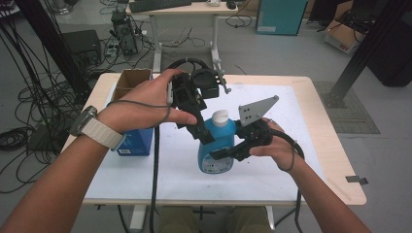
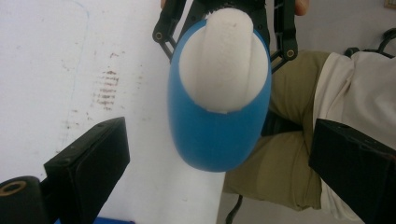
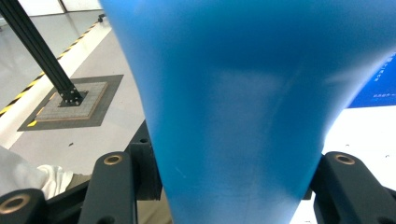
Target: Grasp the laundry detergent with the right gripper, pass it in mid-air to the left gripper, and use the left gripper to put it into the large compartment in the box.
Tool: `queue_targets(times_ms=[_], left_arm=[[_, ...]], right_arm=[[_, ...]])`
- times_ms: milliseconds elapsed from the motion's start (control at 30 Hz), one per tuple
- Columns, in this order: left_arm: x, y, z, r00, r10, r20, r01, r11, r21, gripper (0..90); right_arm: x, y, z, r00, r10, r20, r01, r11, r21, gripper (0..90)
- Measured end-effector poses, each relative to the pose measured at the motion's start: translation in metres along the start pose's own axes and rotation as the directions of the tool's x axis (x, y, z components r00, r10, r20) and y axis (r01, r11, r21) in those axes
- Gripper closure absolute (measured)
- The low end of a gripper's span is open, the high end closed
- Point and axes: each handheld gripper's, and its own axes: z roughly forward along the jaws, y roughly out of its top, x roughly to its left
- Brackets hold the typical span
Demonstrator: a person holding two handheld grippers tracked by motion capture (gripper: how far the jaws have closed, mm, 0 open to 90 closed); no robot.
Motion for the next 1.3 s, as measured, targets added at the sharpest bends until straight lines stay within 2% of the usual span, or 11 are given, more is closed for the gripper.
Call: queue_targets(times_ms=[500, 700, 933, 1033, 1300], left_arm=[[0.0, 0.001, 0.0001, 0.9999, -0.005, 0.014, 0.005, 1.0, 0.006, 5.8], [-0.001, 0.0019, -0.0004, 0.9999, -0.005, 0.011, 0.005, 1.0, -0.003, 6.2], [-0.001, 0.0021, -0.0008, 1.0, 0.0, 0.009, 0.0, 1.0, -0.005, 6.5], [-0.0007, 0.0022, -0.0012, 0.9999, 0.002, 0.014, -0.002, 1.0, 0.0, 6.7], [-0.0018, 0.002, -0.0015, 0.9999, 0.006, 0.009, -0.006, 0.9999, -0.011, 6.8]], right_arm=[[-0.0003, -0.0007, -0.0021, 1.0, -0.002, 0.008, 0.002, 1.0, -0.003, 44.1], [0.001, -0.0008, -0.0025, 0.9999, 0.01, 0.009, -0.01, 1.0, -0.001, 44.2], [-0.0002, -0.0005, -0.0023, 0.9999, -0.005, 0.01, 0.005, 1.0, 0.0, 44.1], [0.0005, -0.0005, -0.0023, 0.9999, 0.011, 0.009, -0.011, 1.0, 0.0, 44.1], [0.0006, -0.0001, -0.0022, 0.9999, 0.008, 0.01, -0.008, 1.0, 0.0, 44.1]])
